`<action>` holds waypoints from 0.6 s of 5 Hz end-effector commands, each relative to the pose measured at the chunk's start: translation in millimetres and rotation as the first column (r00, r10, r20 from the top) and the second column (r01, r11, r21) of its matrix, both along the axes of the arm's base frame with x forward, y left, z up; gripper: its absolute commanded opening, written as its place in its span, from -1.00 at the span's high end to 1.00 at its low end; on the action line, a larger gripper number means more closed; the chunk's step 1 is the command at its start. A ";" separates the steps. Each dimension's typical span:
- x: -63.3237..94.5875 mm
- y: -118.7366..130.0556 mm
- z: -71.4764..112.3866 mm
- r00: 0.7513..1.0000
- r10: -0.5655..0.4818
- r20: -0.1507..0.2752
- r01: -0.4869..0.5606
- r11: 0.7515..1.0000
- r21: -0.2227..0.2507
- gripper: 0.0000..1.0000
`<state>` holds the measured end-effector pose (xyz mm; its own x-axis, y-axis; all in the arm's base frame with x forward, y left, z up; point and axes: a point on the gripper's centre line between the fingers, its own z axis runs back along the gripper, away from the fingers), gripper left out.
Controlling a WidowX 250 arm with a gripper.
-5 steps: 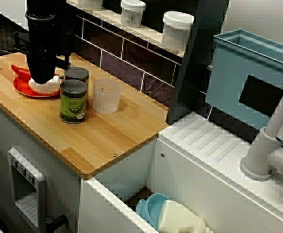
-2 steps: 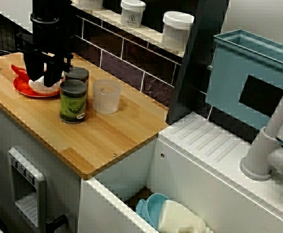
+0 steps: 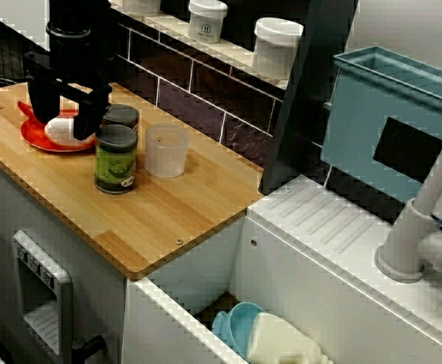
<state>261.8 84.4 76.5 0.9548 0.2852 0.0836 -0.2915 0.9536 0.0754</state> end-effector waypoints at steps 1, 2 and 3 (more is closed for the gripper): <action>0.0 10.3 3.7 1.000 0.013 0.019 -0.014 1.000 0.026 -1.00; 2.2 -4.3 3.6 1.000 0.012 0.013 -0.012 1.000 0.008 -1.00; 6.8 -17.1 3.0 1.000 0.006 0.008 -0.006 1.000 -0.010 -1.00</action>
